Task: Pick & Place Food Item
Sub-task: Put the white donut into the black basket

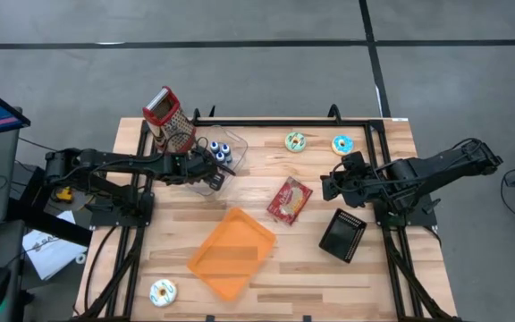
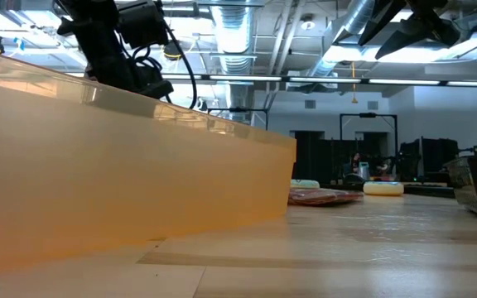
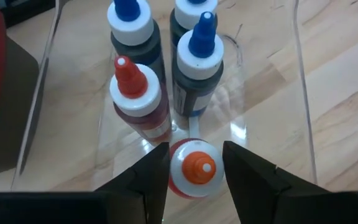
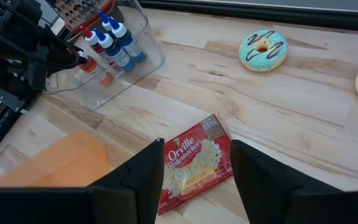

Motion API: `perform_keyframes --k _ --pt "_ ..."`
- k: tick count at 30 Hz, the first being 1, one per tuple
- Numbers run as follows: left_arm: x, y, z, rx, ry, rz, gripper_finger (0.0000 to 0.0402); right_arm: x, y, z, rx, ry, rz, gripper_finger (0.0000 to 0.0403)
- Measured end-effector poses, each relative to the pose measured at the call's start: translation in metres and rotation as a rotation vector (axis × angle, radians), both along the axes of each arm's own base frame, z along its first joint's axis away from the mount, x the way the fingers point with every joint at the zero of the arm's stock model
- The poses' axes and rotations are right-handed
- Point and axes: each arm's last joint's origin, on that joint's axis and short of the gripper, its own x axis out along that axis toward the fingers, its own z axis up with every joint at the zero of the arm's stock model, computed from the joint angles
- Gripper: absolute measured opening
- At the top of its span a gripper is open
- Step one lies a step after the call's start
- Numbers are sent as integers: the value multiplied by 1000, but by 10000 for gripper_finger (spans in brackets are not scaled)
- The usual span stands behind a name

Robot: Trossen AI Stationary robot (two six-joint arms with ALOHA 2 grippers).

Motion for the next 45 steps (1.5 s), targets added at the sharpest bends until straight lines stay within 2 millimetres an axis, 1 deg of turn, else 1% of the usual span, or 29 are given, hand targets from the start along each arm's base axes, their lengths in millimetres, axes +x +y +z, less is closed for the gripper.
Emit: perform_keyframes --k 8,20,35,39,45 --pt "3 0 2 -1 -39 -6 157 0 0 0 0 0 0 175" --pt "3 0 2 11 -23 -23 177 0 0 0 -4 4 5 175" --pt "2 1 2 47 -9 -5 200 0 0 0 -8 8 10 175" --pt "-2 1 10 69 -40 4 207 0 0 0 -8 7 10 175" --pt "-15 0 31 124 -125 27 214 0 0 0 -9 7 10 175"
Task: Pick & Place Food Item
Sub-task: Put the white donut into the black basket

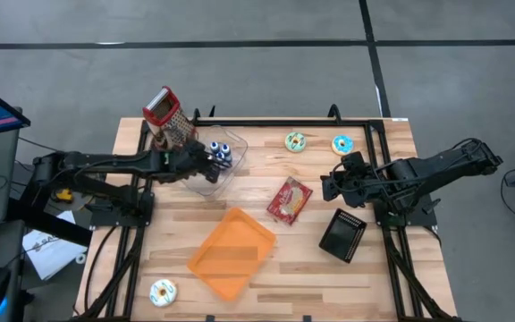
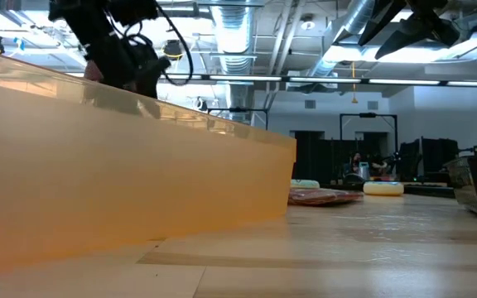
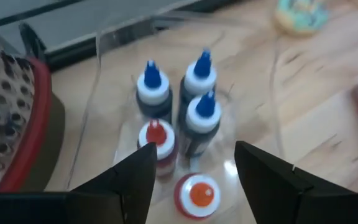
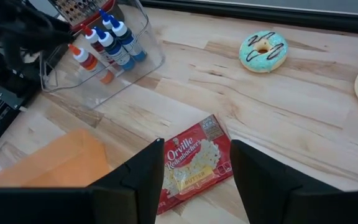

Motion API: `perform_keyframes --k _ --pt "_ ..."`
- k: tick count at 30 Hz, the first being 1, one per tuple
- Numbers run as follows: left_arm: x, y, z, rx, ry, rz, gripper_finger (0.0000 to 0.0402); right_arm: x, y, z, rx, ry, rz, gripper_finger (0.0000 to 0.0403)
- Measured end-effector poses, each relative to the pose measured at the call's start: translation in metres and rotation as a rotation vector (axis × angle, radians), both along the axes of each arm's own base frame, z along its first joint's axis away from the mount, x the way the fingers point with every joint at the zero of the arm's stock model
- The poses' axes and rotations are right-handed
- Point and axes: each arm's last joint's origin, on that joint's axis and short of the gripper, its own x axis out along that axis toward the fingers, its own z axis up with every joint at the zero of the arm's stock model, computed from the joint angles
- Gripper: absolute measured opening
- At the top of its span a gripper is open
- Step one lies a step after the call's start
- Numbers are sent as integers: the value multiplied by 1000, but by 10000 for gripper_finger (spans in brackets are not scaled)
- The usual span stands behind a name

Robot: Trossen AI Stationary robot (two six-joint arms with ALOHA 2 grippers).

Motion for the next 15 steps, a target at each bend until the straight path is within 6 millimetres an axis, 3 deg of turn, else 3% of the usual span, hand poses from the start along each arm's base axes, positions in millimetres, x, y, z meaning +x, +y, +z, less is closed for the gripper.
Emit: perform_keyframes --k 7,11,15 --pt "-15 -9 41 93 -240 -85 214 0 0 0 0 -1 0 175" --pt "-19 -23 71 230 -374 -318 214 0 0 0 -2 -2 2 175" --pt "-26 -38 86 274 -464 -522 214 0 0 0 -7 1 6 175"
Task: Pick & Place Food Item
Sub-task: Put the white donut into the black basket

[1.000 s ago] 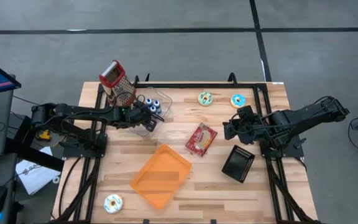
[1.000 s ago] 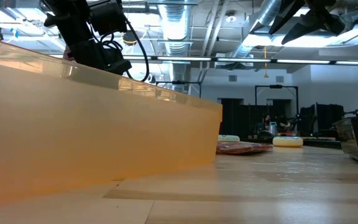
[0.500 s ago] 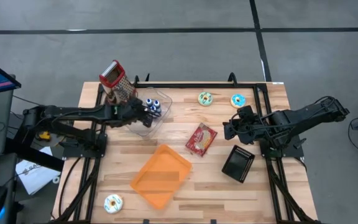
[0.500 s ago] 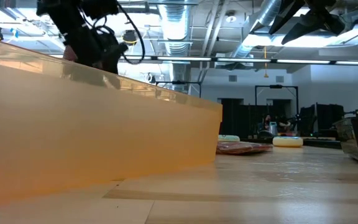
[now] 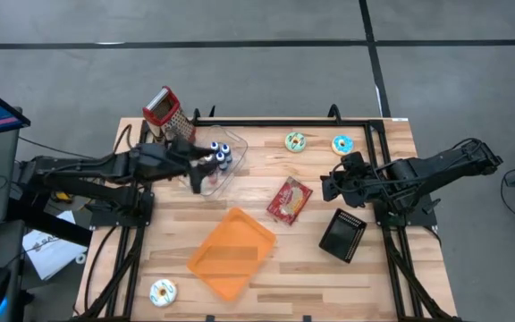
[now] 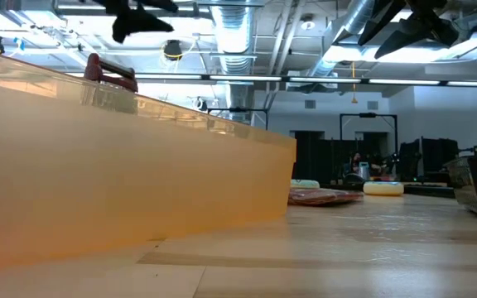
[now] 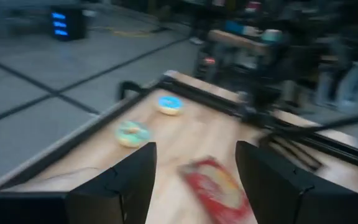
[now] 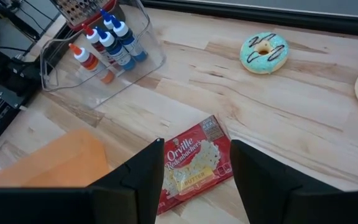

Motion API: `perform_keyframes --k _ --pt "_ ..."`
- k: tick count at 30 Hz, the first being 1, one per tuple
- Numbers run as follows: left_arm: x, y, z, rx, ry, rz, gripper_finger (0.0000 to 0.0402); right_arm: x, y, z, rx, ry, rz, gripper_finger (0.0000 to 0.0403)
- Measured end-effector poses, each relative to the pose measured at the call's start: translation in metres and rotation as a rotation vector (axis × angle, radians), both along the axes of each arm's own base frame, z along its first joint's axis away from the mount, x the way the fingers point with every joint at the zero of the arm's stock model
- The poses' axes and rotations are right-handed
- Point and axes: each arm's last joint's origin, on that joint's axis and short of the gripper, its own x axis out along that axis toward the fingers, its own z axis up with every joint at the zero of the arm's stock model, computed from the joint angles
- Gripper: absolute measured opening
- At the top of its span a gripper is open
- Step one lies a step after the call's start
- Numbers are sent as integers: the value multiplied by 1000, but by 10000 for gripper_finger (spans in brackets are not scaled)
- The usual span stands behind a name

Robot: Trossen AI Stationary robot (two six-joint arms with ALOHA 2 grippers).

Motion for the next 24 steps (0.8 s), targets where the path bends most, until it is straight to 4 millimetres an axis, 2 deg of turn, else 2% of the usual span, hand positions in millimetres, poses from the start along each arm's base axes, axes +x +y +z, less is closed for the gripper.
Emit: perform_keyframes --k 5,10,17,20,24 --pt "-6 -22 3 -75 -18 -218 214 0 0 0 0 -5 -2 175" --pt "-4 -50 5 -167 91 -388 208 1 0 1 -4 -6 4 175" --pt "2 -86 11 -255 413 -566 203 1 0 1 -1 -7 11 175" --pt "0 -99 14 -279 597 -606 205 2 1 1 2 -14 12 175" --pt "-8 -117 20 -325 727 -644 205 3 1 2 5 -26 12 175"
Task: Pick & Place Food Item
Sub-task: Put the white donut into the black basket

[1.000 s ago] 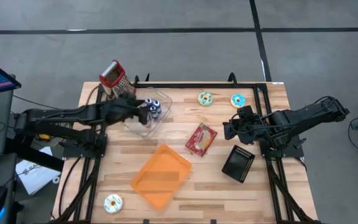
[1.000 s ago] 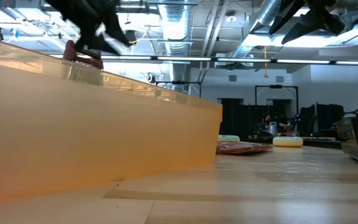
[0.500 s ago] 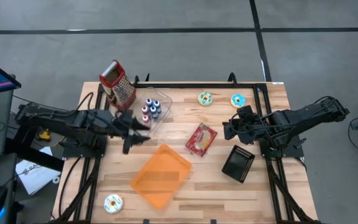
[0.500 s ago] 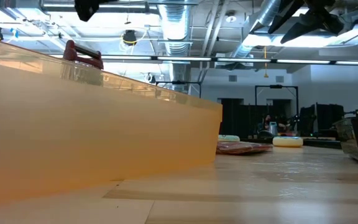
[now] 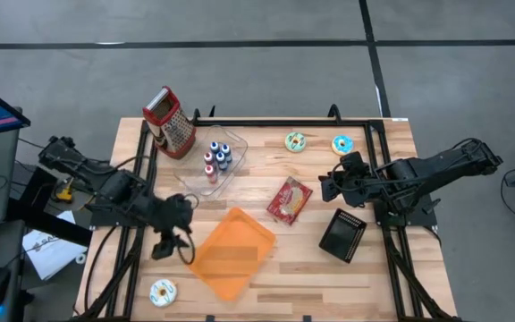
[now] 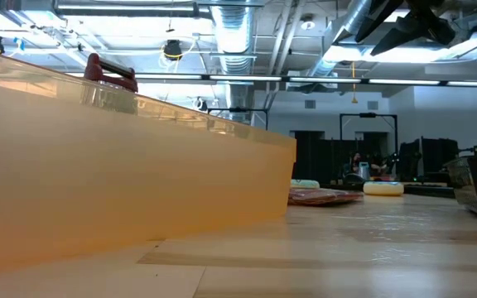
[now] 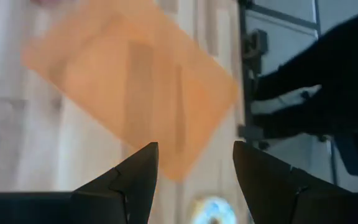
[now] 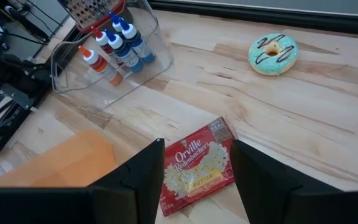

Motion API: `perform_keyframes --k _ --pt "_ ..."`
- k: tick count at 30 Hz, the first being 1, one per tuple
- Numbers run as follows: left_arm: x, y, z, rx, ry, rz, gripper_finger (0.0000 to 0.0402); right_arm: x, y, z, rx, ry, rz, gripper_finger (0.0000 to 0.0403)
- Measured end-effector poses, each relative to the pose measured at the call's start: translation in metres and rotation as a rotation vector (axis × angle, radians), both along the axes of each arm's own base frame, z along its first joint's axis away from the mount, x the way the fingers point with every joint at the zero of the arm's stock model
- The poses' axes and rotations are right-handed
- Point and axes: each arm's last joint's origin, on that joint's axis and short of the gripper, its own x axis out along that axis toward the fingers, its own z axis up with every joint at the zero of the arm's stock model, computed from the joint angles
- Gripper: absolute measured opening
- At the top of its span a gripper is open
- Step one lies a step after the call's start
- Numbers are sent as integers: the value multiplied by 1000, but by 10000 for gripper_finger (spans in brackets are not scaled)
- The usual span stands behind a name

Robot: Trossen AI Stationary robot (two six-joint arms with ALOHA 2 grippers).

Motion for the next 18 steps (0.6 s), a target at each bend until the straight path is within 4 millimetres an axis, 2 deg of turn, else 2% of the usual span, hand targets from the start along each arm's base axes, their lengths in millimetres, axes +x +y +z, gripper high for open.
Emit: perform_keyframes --k 8,12,18 --pt "-33 -32 -4 -85 187 47 205 -2 6 0 0 0 33 175" --pt "-41 -46 -8 -88 220 58 205 -3 13 0 3 2 70 175" --pt "-53 -68 -24 -33 371 13 205 -7 25 0 49 -9 130 175"
